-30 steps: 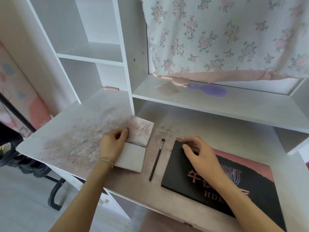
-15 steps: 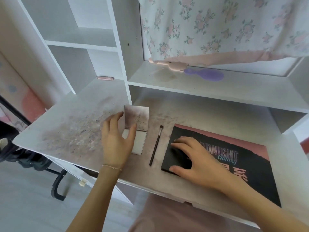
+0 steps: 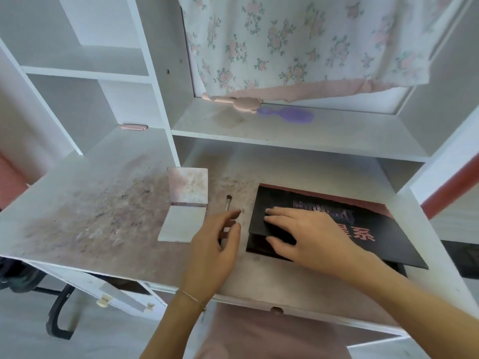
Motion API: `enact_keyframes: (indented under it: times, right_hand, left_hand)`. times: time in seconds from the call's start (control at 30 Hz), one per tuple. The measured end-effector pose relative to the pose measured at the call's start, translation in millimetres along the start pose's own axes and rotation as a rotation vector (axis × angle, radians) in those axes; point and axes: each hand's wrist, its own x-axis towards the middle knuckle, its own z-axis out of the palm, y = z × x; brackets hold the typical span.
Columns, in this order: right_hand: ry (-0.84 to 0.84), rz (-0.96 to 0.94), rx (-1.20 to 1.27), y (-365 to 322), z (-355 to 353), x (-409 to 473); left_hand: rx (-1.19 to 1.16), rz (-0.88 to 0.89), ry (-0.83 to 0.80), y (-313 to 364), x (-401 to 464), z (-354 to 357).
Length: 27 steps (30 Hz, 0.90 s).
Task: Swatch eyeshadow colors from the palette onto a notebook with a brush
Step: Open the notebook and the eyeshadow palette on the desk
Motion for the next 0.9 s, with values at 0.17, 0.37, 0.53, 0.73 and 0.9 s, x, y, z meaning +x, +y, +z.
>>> enact_keyframes:
  times: [0.17, 0.37, 0.53, 0.73, 0.9]
  right_hand:
    - [0.061, 0.043, -0.009, 2.7, -41.4, 13.3]
    - [0.261, 0.13, -0.084, 5.8, -71.0, 20.8]
    - [0.381, 0.191, 0.013, 3.0, -74.6, 23.5]
    - [0.379, 0.141, 0.056, 11.2, -61.8, 33.9]
    - [0.341, 0.163, 0.095, 22.9, -39.7, 39.3]
  left_hand:
    - [-0.005, 0.096, -0.051, 7.8, 25.1, 11.1]
    - [-0.037, 0.133, -0.035, 20.0, 54.0, 24.3]
    - [-0.15, 0.117, -0.029, 28.2, 53.6, 27.4]
    - [-0.228, 0.03, -0.001, 27.0, 53.2, 25.1]
    - [-0.273, -0.147, 0.0, 19.2, 62.5, 23.7]
